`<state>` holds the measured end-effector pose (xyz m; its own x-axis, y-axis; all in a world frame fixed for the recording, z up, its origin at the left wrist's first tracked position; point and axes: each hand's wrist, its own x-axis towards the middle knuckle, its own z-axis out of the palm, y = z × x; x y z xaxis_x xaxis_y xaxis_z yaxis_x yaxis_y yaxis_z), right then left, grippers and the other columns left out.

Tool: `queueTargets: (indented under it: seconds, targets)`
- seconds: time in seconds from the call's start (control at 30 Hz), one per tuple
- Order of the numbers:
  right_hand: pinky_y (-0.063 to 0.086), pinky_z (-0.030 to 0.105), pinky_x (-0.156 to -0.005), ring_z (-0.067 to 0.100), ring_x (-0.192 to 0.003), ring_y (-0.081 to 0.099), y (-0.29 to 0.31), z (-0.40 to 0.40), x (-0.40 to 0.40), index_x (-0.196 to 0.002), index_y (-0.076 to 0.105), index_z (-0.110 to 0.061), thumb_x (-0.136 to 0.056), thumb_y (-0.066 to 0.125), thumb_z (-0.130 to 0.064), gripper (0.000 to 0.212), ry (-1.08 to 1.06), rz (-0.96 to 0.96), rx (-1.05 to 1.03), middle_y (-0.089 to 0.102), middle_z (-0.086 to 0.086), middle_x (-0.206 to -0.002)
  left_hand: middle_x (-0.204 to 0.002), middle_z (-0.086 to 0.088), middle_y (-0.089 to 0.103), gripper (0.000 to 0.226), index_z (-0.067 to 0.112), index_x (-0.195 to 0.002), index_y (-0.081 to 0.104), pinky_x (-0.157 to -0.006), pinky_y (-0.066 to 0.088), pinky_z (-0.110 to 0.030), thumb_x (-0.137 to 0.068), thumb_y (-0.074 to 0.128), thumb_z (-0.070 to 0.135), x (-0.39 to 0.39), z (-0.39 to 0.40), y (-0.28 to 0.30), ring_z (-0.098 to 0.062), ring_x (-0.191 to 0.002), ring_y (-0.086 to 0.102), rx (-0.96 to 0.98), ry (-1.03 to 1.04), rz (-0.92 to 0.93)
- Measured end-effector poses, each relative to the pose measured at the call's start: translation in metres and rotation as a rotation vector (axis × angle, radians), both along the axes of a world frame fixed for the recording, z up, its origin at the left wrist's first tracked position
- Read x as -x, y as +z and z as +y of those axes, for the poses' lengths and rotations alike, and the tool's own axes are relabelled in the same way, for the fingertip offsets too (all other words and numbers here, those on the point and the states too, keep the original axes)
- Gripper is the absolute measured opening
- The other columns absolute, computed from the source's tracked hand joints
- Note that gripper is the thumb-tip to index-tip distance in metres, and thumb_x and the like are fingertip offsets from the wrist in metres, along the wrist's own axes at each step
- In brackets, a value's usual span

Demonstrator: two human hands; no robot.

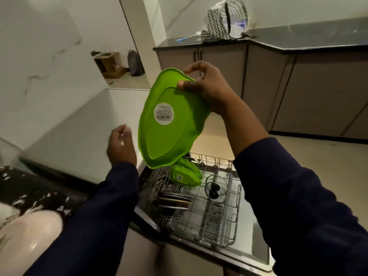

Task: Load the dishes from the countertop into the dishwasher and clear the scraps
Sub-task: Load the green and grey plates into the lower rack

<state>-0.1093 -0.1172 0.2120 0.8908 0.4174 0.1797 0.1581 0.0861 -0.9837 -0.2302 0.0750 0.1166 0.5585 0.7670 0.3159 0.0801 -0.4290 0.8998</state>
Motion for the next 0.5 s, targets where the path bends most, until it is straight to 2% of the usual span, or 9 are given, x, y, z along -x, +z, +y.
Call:
queueTargets:
  seconds: [0.07, 0.1, 0.2, 0.27, 0.33, 0.43, 0.5]
  targets:
    - [0.054, 0.027, -0.063, 0.026, -0.085, 0.065, -0.004, -0.007, -0.032, -0.085, 0.054, -0.021, -0.072, 0.078, -0.011, 0.029, 0.004, -0.025, 0.069, 0.060, 0.014, -0.110, -0.097, -0.007, 0.063, 0.040, 0.019, -0.101, 0.061, -0.089, 0.047, -0.035, -0.081, 0.044, 0.050, -0.044, -0.016, -0.007, -0.025, -0.095, 0.059, 0.106, -0.103, 0.012]
    - [0.053, 0.026, -0.063, 0.025, -0.086, 0.065, -0.008, -0.009, -0.048, -0.085, 0.055, -0.021, -0.071, 0.078, -0.012, 0.029, 0.001, -0.021, 0.083, 0.060, 0.013, -0.110, -0.098, -0.008, 0.063, 0.040, 0.018, -0.102, 0.060, -0.086, 0.046, -0.033, -0.084, 0.044, 0.049, -0.063, -0.025, -0.010, -0.026, -0.093, 0.057, 0.120, -0.124, 0.035]
    - [0.052, 0.023, -0.061, 0.021, -0.085, 0.064, -0.023, -0.016, -0.089, -0.087, 0.056, -0.020, -0.072, 0.078, -0.013, 0.028, 0.010, 0.044, 0.098, 0.059, 0.009, -0.107, -0.099, -0.005, 0.055, 0.027, 0.009, -0.109, 0.057, -0.080, 0.036, -0.023, -0.095, 0.042, 0.027, -0.109, -0.045, -0.023, -0.017, -0.091, 0.048, 0.166, -0.076, 0.089]
    - [0.054, 0.023, -0.061, 0.018, -0.080, 0.062, -0.037, -0.021, -0.114, -0.086, 0.057, -0.019, -0.073, 0.076, -0.011, 0.025, 0.005, 0.121, 0.057, 0.060, 0.007, -0.100, -0.096, -0.004, 0.051, 0.020, 0.010, -0.102, 0.055, -0.073, 0.032, -0.020, -0.096, 0.040, 0.022, -0.137, -0.056, -0.035, -0.015, -0.090, 0.045, 0.201, -0.072, 0.132]
    - [0.055, 0.027, -0.068, 0.017, -0.078, 0.061, -0.056, -0.024, -0.133, -0.086, 0.057, -0.019, -0.075, 0.074, -0.010, 0.022, -0.031, 0.204, -0.021, 0.058, 0.004, -0.097, -0.089, -0.005, 0.050, 0.015, 0.013, -0.089, 0.048, -0.063, 0.028, -0.020, -0.097, 0.037, 0.018, -0.161, -0.060, -0.051, -0.014, -0.088, 0.043, 0.246, -0.067, 0.142]
    - [0.055, 0.030, -0.072, 0.017, -0.079, 0.062, -0.094, -0.031, -0.157, -0.091, 0.056, -0.017, -0.078, 0.071, -0.008, 0.021, -0.045, 0.343, -0.124, 0.060, 0.003, -0.094, -0.074, -0.001, 0.047, 0.021, 0.013, -0.078, 0.044, -0.058, 0.029, -0.023, -0.097, 0.036, 0.013, -0.195, -0.062, -0.086, -0.014, -0.082, 0.040, 0.331, -0.045, 0.145]
    - [0.057, 0.026, -0.066, 0.015, -0.078, 0.064, -0.131, -0.033, -0.164, -0.096, 0.056, -0.015, -0.080, 0.067, -0.003, 0.024, 0.020, 0.419, -0.136, 0.063, 0.003, -0.092, -0.068, -0.002, 0.045, 0.030, 0.015, -0.070, 0.043, -0.065, 0.030, -0.022, -0.098, 0.034, 0.014, -0.212, -0.063, -0.113, -0.015, -0.072, 0.040, 0.402, -0.026, 0.146]
